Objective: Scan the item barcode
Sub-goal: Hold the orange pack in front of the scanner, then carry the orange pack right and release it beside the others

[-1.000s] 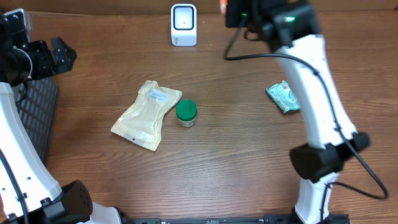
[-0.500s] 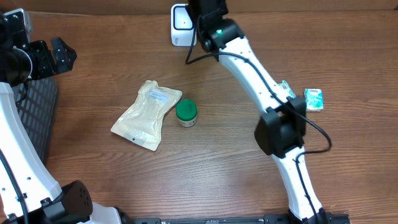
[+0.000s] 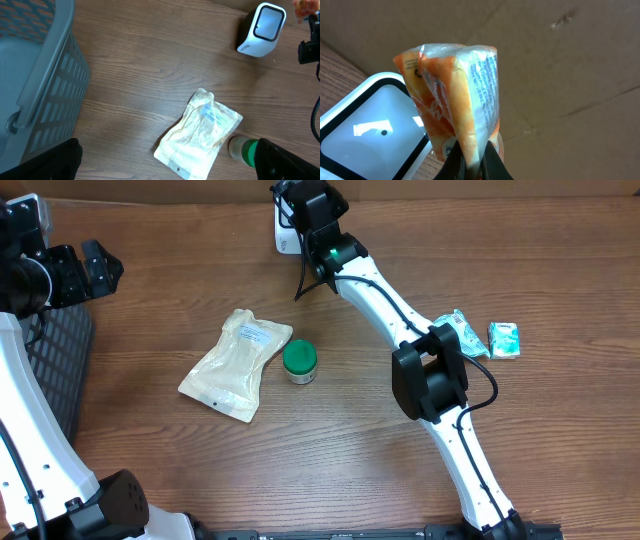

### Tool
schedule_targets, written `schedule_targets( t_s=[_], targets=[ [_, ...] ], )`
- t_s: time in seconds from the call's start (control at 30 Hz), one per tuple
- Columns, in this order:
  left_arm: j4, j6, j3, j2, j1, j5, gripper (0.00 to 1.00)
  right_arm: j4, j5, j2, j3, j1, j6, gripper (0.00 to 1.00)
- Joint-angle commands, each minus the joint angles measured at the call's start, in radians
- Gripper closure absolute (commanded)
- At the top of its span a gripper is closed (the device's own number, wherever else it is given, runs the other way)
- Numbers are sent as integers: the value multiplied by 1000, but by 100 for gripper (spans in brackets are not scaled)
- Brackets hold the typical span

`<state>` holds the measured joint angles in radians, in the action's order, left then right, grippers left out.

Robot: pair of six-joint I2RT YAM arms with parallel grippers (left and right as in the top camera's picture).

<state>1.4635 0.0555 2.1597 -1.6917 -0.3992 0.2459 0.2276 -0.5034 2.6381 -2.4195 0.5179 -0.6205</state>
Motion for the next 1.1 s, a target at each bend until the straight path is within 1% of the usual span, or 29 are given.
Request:
schedule_targets(
  t_s=[0.0,0.1,0.5,0.57,0.7,0.83,0.9,0.93,1.07],
  targets=[
    [-1,12,3,-3,7,-2,0,2,19,24,-6,5,-17,96],
    [-1,12,3,-3,7,-2,0,53,84,31,-2,6,-16,96],
    [-1,12,3,-3,7,-2,0,55,87,40,6,10,-16,96],
    [-1,12,3,-3,7,-2,0,56,87,27,6,11,5,96],
    [-1,12,3,-3,7,-2,0,79,129,-45,4,11,127,96],
    [-1,12,3,-3,7,-2,0,179,178,-189,4,11,246,96],
    [-1,12,3,-3,7,-2,0,275,195,-278,4,11,336,96],
    [-1,12,3,-3,7,-2,0,344,196,-331,4,11,407,96],
    [-1,12,3,-3,7,-2,0,690,196,-533,4,-3,701,96]
  ],
)
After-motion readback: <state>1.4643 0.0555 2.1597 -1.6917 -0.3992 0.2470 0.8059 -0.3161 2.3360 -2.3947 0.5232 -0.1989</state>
